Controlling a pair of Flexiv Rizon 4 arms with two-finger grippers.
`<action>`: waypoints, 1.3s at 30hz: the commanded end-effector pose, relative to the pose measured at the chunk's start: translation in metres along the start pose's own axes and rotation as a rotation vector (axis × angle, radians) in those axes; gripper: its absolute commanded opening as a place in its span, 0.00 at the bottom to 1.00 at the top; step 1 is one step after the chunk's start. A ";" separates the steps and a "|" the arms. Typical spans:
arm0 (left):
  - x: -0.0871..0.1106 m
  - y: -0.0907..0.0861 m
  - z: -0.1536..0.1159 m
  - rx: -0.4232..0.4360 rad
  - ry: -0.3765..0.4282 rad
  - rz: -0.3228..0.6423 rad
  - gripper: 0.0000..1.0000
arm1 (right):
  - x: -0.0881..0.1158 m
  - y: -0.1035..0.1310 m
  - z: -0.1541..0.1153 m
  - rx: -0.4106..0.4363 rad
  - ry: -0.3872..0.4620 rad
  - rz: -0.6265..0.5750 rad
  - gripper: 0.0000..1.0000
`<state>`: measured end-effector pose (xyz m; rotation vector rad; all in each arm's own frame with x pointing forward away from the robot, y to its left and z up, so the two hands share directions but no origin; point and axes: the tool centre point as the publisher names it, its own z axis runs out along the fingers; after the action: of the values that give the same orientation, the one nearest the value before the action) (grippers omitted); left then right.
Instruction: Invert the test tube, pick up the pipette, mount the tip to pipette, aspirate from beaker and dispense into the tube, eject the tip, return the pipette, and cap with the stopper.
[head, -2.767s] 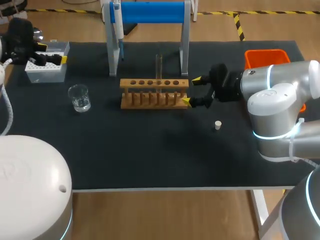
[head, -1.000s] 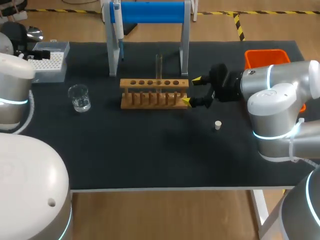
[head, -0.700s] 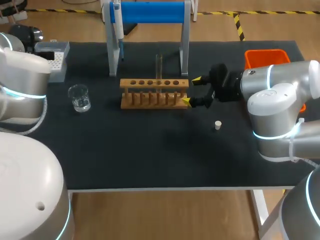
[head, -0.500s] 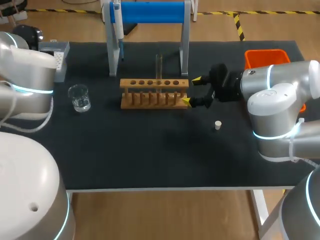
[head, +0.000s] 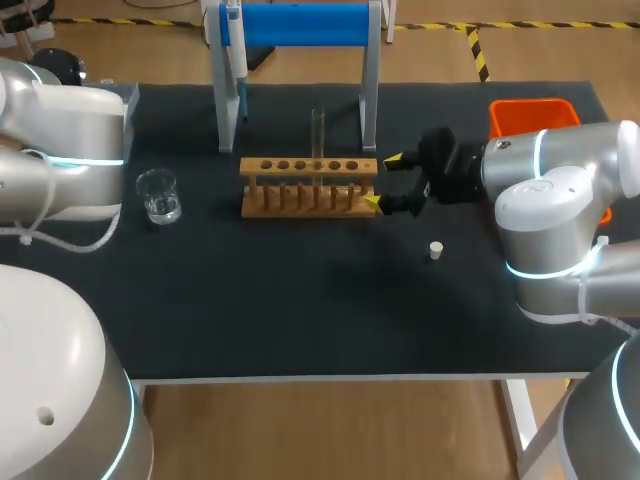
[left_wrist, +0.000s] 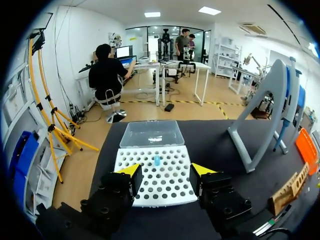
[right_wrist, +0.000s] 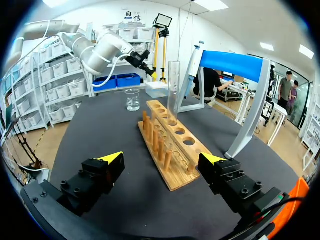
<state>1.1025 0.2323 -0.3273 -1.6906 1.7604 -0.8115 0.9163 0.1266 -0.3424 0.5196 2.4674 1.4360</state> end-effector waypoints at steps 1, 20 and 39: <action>-0.001 0.000 0.009 -0.001 -0.005 -0.001 0.56 | 0.000 -0.001 0.000 -0.001 0.000 -0.001 1.00; -0.001 0.002 0.024 -0.002 -0.011 -0.013 0.49 | 0.000 -0.001 0.000 -0.001 0.000 -0.001 1.00; -0.004 0.001 0.040 -0.008 -0.007 -0.015 0.45 | 0.000 -0.001 0.000 -0.001 0.000 -0.001 1.00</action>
<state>1.1258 0.2333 -0.3526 -1.7083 1.7438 -0.8104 0.9163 0.1266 -0.3424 0.5196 2.4674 1.4360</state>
